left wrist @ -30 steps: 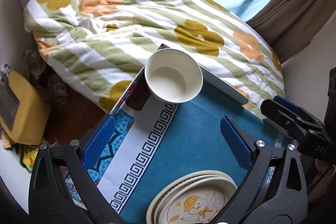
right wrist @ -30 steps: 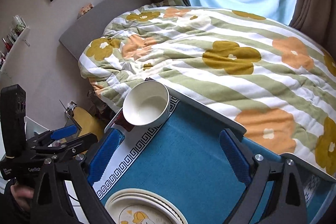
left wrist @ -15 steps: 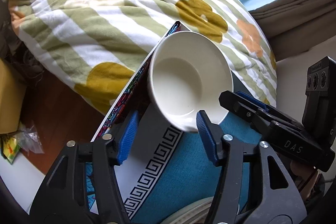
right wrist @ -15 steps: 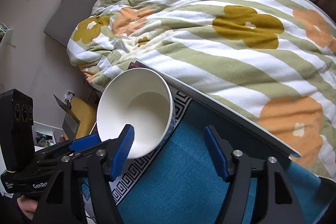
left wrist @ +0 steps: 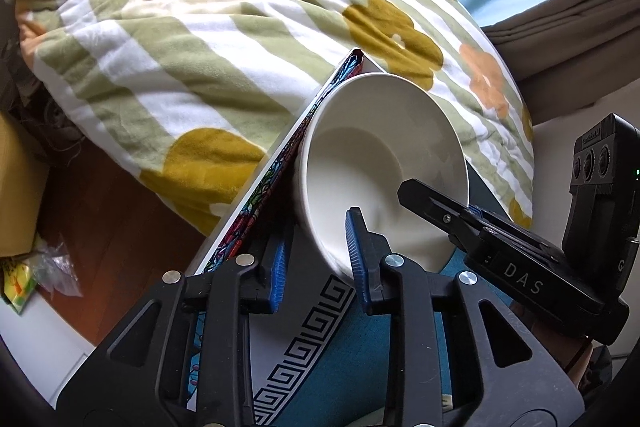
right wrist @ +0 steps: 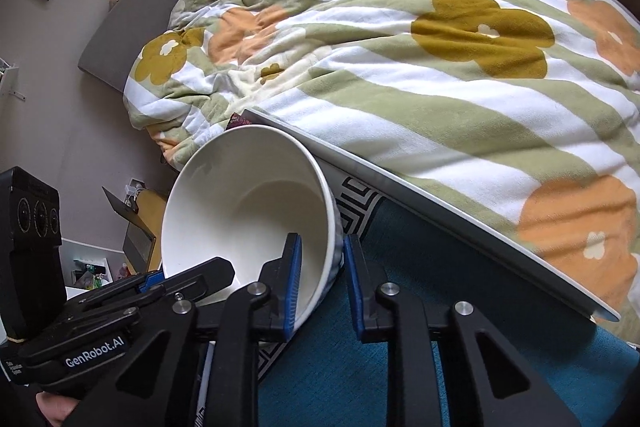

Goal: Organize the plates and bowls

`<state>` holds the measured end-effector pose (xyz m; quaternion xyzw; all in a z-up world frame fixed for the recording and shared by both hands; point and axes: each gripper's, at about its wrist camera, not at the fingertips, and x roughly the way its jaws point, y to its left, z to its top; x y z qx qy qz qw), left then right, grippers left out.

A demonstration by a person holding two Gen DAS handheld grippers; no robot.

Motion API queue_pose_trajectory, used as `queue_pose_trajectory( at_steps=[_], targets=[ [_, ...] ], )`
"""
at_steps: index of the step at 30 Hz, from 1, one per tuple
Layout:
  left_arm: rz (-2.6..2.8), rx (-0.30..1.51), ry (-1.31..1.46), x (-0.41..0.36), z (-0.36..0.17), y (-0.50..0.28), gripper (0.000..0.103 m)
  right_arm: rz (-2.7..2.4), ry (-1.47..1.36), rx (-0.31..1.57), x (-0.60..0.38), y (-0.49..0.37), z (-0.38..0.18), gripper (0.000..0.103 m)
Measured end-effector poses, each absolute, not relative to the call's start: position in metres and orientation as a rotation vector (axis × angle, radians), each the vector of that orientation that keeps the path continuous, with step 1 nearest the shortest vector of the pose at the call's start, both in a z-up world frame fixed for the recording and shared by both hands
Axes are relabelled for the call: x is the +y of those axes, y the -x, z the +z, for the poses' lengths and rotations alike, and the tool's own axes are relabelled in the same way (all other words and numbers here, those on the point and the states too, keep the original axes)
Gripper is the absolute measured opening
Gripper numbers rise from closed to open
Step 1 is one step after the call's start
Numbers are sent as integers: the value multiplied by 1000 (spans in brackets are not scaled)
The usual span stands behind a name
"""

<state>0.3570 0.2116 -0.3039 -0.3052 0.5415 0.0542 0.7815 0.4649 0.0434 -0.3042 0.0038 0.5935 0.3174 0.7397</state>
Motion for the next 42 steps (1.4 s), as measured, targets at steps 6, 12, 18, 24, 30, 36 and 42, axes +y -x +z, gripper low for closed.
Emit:
queue_pose_trajectory(
  at_steps=[6, 12, 18, 24, 30, 36, 42],
  targets=[
    [122, 1120, 582, 203, -283, -352, 23, 700, -23, 1262, 38, -459, -297, 19],
    [105, 1062, 511, 178, -244, -338, 23, 698, -42, 1187, 18, -441, -265, 19],
    [57, 992, 445, 128, -195, -306, 23, 670, -62, 1101, -28, -405, -217, 19],
    [-7, 949, 394, 53, -154, -260, 23, 621, -77, 1034, -98, -347, -173, 19],
    [-100, 946, 344, -40, -133, -211, 23, 538, -84, 999, -183, -284, -145, 19],
    [-189, 982, 318, -131, -134, -167, 23, 437, -105, 1006, -268, -230, -138, 19],
    [-281, 1063, 278, -199, -156, -143, 23, 338, -132, 1049, -333, -194, -149, 19]
  ],
)
